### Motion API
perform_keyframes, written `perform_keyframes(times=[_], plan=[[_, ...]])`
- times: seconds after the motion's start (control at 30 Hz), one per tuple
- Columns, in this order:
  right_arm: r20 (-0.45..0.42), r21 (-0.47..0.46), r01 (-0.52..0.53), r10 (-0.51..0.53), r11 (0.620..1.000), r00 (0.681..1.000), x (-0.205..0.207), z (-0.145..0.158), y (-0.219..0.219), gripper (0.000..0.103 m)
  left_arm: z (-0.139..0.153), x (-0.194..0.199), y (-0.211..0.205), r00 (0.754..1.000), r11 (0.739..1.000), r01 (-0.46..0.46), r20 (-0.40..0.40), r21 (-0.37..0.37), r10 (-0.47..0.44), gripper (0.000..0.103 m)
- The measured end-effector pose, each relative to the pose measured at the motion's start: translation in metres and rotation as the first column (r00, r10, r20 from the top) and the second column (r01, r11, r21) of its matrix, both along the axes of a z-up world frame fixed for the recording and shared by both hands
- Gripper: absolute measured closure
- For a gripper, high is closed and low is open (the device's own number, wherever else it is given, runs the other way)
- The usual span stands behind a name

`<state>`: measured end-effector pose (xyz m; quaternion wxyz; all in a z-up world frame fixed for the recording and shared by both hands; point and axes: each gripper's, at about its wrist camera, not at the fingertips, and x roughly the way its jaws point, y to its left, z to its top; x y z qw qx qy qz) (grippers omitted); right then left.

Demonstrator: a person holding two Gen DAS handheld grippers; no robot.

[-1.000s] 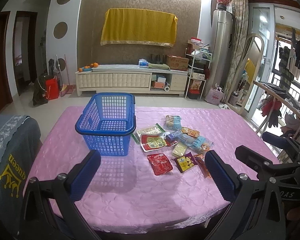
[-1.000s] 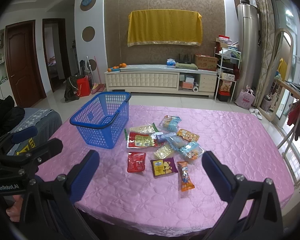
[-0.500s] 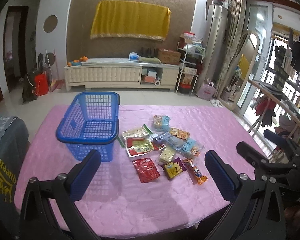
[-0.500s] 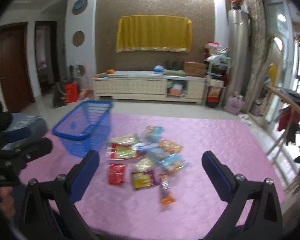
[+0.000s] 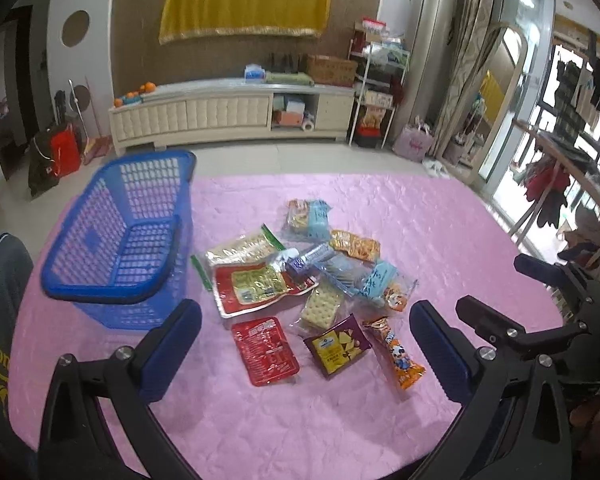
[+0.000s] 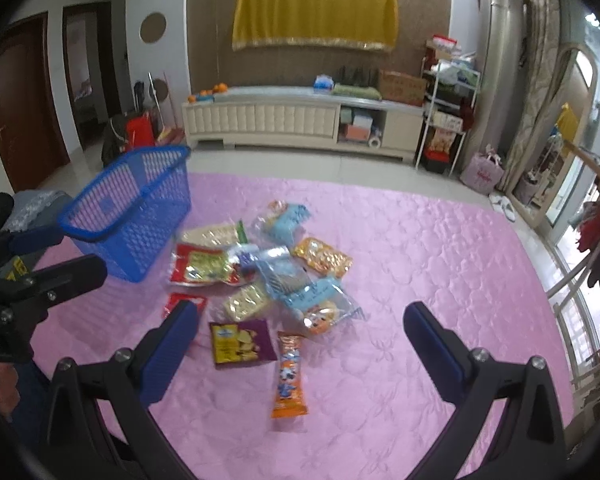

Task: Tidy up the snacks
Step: 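Grasp the orange stick snack with the left gripper while the right grasps the light-blue bread bag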

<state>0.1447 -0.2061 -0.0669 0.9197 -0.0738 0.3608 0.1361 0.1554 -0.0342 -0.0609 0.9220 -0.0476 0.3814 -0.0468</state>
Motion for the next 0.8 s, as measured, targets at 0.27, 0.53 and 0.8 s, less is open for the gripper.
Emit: perform_keyframes(times=[0.27, 0.53, 0.8], plan=[[-0.117, -0.005, -0.044, 0.043, 0.999, 0.992, 0.053, -0.045, -0.014, 0.000, -0.046, 0.050, -0.017, 0.993, 0.999, 0.036, -0.112, 0.033, -0.032, 0.000], [-0.244, -0.090, -0.148, 0.122, 0.985, 0.962, 0.095, -0.101, 0.000, 0.000, -0.097, 0.083, -0.022, 0.971, 0.999, 0.049, -0.233, 0.015, -0.044, 0.000], [-0.339, -0.096, -0.227, 0.183, 0.969, 0.923, 0.130, -0.135, 0.007, 0.000, -0.122, 0.100, -0.018, 0.957, 0.999, 0.054, -0.285, -0.009, -0.054, 0.000]])
